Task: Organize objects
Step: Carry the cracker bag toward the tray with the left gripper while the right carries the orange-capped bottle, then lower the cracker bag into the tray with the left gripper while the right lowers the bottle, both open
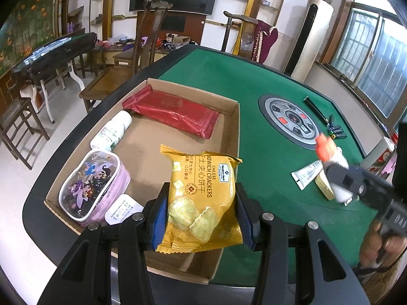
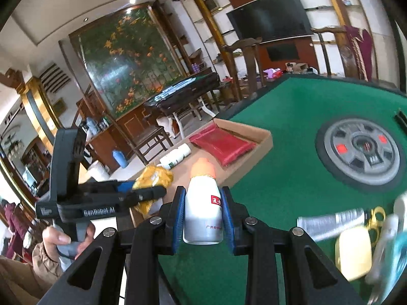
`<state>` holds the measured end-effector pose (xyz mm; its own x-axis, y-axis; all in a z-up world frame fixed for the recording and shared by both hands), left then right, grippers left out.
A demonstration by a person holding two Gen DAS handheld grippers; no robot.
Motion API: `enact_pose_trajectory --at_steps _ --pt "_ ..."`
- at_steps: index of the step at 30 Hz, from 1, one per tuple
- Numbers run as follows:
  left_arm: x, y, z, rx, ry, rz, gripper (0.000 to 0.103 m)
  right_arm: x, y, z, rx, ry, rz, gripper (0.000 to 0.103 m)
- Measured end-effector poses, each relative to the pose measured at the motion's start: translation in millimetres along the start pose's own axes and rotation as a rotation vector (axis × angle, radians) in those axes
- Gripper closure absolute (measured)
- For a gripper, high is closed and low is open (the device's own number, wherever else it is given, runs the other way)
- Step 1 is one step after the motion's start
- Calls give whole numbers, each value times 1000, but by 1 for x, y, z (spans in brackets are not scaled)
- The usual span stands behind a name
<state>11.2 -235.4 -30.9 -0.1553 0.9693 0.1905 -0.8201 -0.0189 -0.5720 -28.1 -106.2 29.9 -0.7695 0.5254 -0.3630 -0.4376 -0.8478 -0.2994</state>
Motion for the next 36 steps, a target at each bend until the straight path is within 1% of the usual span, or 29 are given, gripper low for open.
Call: enact_pose_trajectory --at_steps 2,5,8,10,12,17,20,26,30,33,36 --pt "-3 1 -1 -2 -12 -4 56 -5 10 8 3 -11 12 74" --pt "-8 3 -2 -7 -22 -3 56 -12 31 16 7 7 44 74" --pt "-11 6 -5 -22 -18 5 56 -17 49 16 9 41 76 74" --pt "-13 6 -6 -27 -14 10 56 -19 56 9 -16 41 83 73" --pt "-15 3 -7 -23 -15 15 56 -16 59 2 -29 31 74 73" --pt "-18 1 -7 -26 -20 18 56 -6 63 -7 -59 54 62 73" --pt "-16 3 -10 -29 -14 6 56 -9 67 -13 -78 48 67 73" --pt "-15 19 -21 -53 -6 -7 56 -16 71 -21 -99 29 77 73" --pt "-17 31 -36 -103 18 -10 56 -16 74 -24 -107 28 77 73" --pt "-16 30 -39 -119 63 -5 56 -15 75 -25 -113 30 76 73" --pt "-14 30 -42 -164 95 -33 56 -14 77 -28 -122 29 72 73"
Point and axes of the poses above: each gripper's, at about its wrist camera, not at the fingertips, and y roughly the way its jaws point, x to its right, z to its top, the point moved 7 cm from there along y, roughly the way its jaws point, and after that the axes turned 14 degrees about x, right-handed, at the moved point
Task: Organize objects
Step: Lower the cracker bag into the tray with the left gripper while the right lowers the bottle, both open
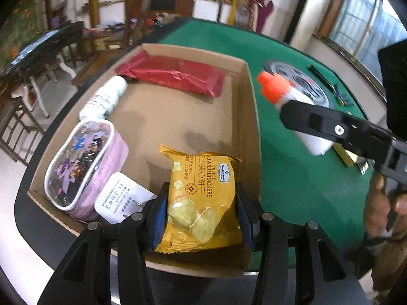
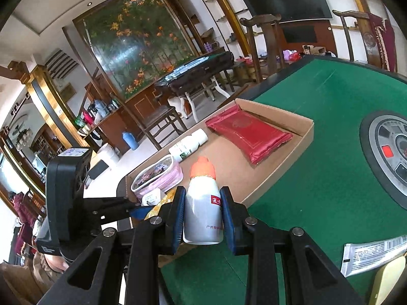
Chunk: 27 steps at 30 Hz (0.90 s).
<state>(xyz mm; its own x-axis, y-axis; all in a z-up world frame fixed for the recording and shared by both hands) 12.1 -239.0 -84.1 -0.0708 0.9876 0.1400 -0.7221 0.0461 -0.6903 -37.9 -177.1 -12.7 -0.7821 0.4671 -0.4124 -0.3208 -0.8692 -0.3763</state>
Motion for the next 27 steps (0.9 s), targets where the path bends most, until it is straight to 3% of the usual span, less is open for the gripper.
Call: enact_pose_trajectory --at_steps 4,7,16,21,27 --pt "4 3 -1 -47 92 16 55 -2 1 -3 -9 -4 0 73" --pt "4 4 0 -61 103 14 54 -2 2 -4 -12 -5 2 73" --pt "-4 -27 12 14 37 -36 50 -6 12 -6 -35 -8 13 73" --pt "-26 -50 25 108 -39 -5 46 -20 36 -8 -78 -47 32 73" --pt "-63 -60 29 158 -172 53 41 -29 79 -12 -156 -85 28 73"
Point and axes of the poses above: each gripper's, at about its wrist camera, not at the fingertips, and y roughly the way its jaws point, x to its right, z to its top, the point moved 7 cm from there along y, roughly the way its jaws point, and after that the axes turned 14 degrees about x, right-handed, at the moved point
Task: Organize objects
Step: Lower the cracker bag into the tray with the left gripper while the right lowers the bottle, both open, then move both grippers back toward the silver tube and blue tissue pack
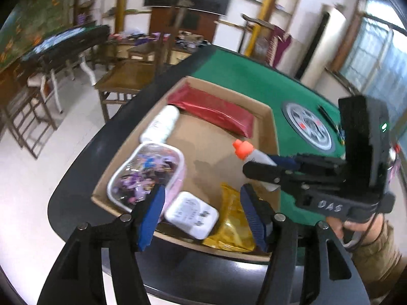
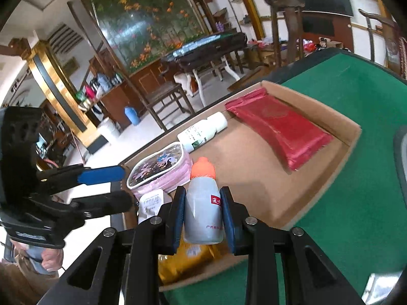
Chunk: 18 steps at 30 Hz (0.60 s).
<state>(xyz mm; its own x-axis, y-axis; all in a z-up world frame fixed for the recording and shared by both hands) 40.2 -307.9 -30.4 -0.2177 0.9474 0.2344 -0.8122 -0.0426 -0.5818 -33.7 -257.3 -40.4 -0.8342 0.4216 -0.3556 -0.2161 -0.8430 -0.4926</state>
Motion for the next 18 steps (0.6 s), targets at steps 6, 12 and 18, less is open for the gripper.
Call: enact_pose_trajectory --at_steps 6,12,18 --pt "-17 -1 5 20 -84 3 41 -5 40 -10 -83 -20 -10 73" --pt "-17 -3 8 38 -79 13 40 -10 47 -17 -99 -24 9 70" --pt "-16 -5 8 40 -75 14 40 3 23 -10 -39 59 34 54"
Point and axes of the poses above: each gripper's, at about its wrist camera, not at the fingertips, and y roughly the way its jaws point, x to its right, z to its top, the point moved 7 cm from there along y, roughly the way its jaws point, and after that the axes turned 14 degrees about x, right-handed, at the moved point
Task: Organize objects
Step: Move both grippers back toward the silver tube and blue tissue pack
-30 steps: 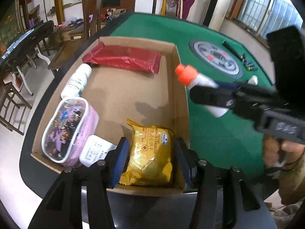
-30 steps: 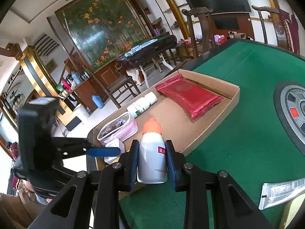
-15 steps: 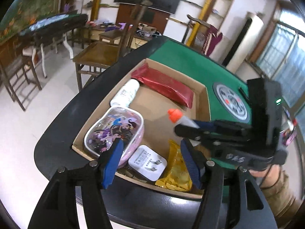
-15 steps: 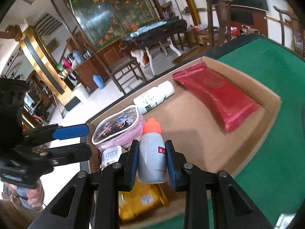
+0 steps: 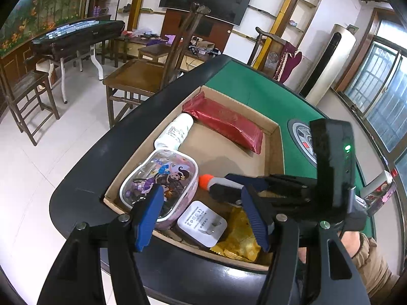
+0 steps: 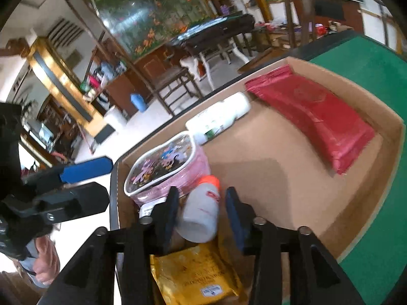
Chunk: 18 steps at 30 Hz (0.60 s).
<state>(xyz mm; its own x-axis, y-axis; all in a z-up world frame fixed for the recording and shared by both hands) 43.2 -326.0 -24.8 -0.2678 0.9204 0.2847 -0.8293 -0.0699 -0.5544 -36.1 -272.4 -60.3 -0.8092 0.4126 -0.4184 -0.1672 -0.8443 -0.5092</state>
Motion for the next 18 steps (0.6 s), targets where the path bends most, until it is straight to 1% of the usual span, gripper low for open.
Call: enact_pose_trajectory --at_steps 3,4,5,6,8,9,10,11,14,15,18 --pt "5 0 0 -1 6 -7 40 10 -28 1 41 22 -12 49" --pt "8 -1 0 -2 8 -13 40 14 -40 1 56 24 -17 45" --pt "11 -1 0 -4 11 -19 40 19 -53 0 73 30 -28 38" --pt "16 0 -1 -8 15 -28 39 23 -67 -1 93 37 -41 35" --pt "27 2 -4 -16 26 -41 39 36 -99 -7 132 53 -70 21" --pt "34 4 -6 -23 38 -49 39 43 -116 -10 151 62 -91 17" --pt "41 6 -7 -27 50 -55 38 53 -134 -12 171 74 -113 10" --pt "49 8 -9 -32 65 -61 38 61 -151 -14 197 89 -138 5" --pt "79 15 -13 -44 116 -87 36 91 -209 -17 305 133 -214 0" --pt "87 17 -14 -49 127 -97 35 95 -223 -17 340 145 -230 0" --pt "118 29 -22 -79 163 -140 34 122 -264 -19 449 239 -236 0"
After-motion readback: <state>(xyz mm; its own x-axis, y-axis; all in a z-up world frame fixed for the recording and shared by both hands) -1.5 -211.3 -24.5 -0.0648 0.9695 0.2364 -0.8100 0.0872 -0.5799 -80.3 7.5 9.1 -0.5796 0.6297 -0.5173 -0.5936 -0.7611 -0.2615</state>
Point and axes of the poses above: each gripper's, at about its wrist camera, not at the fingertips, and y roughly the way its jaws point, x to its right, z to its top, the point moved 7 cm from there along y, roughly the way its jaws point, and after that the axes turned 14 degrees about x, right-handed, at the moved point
